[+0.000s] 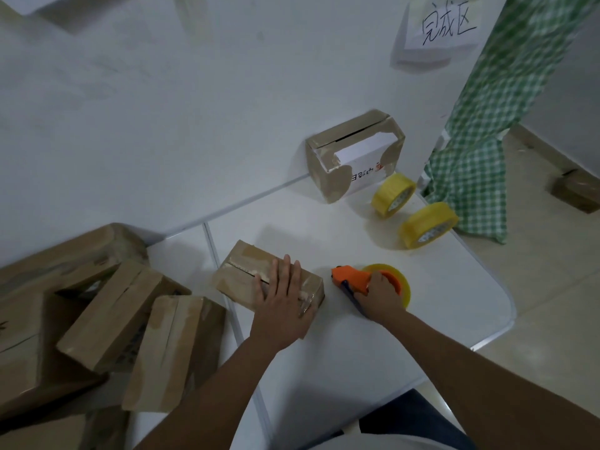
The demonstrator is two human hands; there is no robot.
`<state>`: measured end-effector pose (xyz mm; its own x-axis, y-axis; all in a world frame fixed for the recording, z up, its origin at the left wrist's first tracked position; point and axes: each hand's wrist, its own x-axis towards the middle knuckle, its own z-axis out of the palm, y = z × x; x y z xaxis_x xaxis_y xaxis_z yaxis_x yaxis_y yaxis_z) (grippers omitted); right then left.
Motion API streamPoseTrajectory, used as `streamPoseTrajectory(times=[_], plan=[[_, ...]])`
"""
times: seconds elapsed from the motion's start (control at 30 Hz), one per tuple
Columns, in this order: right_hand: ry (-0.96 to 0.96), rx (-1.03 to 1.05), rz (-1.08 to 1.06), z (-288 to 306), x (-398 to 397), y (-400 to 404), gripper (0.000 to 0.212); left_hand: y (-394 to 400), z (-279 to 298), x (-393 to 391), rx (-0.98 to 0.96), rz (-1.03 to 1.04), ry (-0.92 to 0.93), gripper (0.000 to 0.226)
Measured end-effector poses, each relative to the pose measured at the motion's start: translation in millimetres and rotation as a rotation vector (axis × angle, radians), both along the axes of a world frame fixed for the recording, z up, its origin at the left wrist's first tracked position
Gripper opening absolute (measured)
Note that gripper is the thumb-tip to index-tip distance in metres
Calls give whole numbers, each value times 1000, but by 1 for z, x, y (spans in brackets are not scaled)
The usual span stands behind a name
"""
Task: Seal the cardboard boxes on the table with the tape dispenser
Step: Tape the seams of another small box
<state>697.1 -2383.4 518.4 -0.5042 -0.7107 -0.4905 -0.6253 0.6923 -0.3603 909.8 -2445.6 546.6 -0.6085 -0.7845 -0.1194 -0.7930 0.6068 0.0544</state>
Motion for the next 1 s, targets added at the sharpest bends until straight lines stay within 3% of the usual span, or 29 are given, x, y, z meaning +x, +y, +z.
streamPoseTrajectory(times=[0.07,0.1,0.17,0.27,0.37,0.53,0.6,0.7,0.8,1.0], plan=[[-61,-149,-20,4,7,10,20,-3,-4,6,19,-28,-37,95],[-128,-230,-24,8,11,15,16,-5,-7,9,38,-40,-58,102],[-358,-310,38,18,26,19,39,-7,-12,12,78,-51,-98,109],[-638,-287,192,29,54,8,46,-9,-13,11,86,-58,-114,112],[-592,-233,141,23,62,-14,41,-9,-11,10,74,-73,-143,111],[-409,51,408,-5,66,-14,31,-9,-8,12,80,-73,-136,112],[-379,22,336,-5,66,-6,24,-9,-7,18,73,-126,-128,112],[-524,-130,189,7,67,0,41,-8,-7,29,35,-213,-93,111],[-608,-142,175,17,68,1,48,-10,-6,30,27,-279,-105,111],[-232,-278,12,12,23,11,29,-33,8,38,-35,-611,-233,107]])
